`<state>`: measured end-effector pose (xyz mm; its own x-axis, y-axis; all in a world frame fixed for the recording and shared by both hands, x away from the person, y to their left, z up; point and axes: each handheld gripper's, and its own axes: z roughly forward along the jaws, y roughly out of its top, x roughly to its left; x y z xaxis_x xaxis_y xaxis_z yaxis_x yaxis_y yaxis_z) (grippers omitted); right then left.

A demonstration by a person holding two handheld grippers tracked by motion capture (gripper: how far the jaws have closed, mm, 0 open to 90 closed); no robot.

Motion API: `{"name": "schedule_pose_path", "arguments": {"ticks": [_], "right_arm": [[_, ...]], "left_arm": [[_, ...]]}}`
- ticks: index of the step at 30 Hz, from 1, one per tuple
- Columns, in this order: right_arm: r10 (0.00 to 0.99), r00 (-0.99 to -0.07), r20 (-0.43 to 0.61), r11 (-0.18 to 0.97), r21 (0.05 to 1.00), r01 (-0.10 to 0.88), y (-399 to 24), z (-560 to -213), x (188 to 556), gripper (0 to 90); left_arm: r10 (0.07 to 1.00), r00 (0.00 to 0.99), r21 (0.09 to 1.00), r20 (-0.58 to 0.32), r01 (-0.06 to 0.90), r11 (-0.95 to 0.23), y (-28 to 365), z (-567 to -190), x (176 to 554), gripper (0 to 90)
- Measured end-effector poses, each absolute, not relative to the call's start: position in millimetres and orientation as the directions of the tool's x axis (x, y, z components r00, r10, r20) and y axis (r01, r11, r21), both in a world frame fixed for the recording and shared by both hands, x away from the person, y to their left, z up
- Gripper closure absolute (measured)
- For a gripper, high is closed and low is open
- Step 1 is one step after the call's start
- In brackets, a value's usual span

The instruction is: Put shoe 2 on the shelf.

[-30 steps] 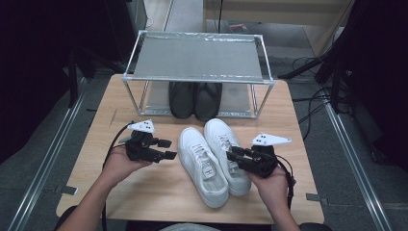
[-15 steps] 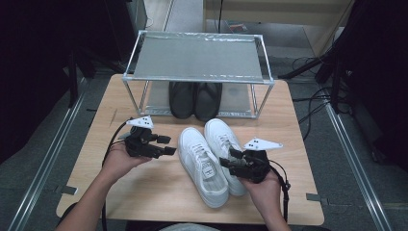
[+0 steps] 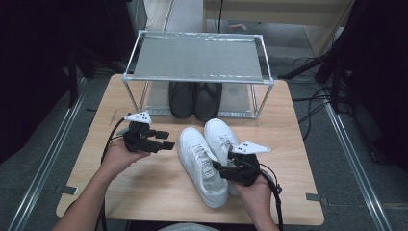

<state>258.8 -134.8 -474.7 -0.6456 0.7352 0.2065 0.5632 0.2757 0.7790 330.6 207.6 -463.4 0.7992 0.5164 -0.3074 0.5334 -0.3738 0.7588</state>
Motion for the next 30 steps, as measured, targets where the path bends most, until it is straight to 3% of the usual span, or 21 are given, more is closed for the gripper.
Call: {"name": "schedule_pose_path", "arguments": {"ticks": [15,19,27,30], "right_arm": [[0.762,-0.638,0.109,0.345,0.766,0.543,-121,-481,256,45.8],[0.760,-0.643,0.094,0.371,0.750,0.547,-118,-483,257,51.4],[0.753,-0.652,0.088,0.377,0.754,0.537,-121,-481,258,70.8],[0.754,-0.645,0.125,0.369,0.733,0.572,-122,-477,262,75.0]], "left_arm": [[0.519,0.797,0.759,-0.309,0.535,-0.371,209,-463,331,41.7],[0.519,0.796,0.758,-0.312,0.538,-0.369,208,-464,332,41.7],[0.521,0.795,0.761,-0.311,0.537,-0.364,209,-463,332,41.8],[0.530,0.790,0.760,-0.310,0.541,-0.361,211,-463,332,41.9]]}}
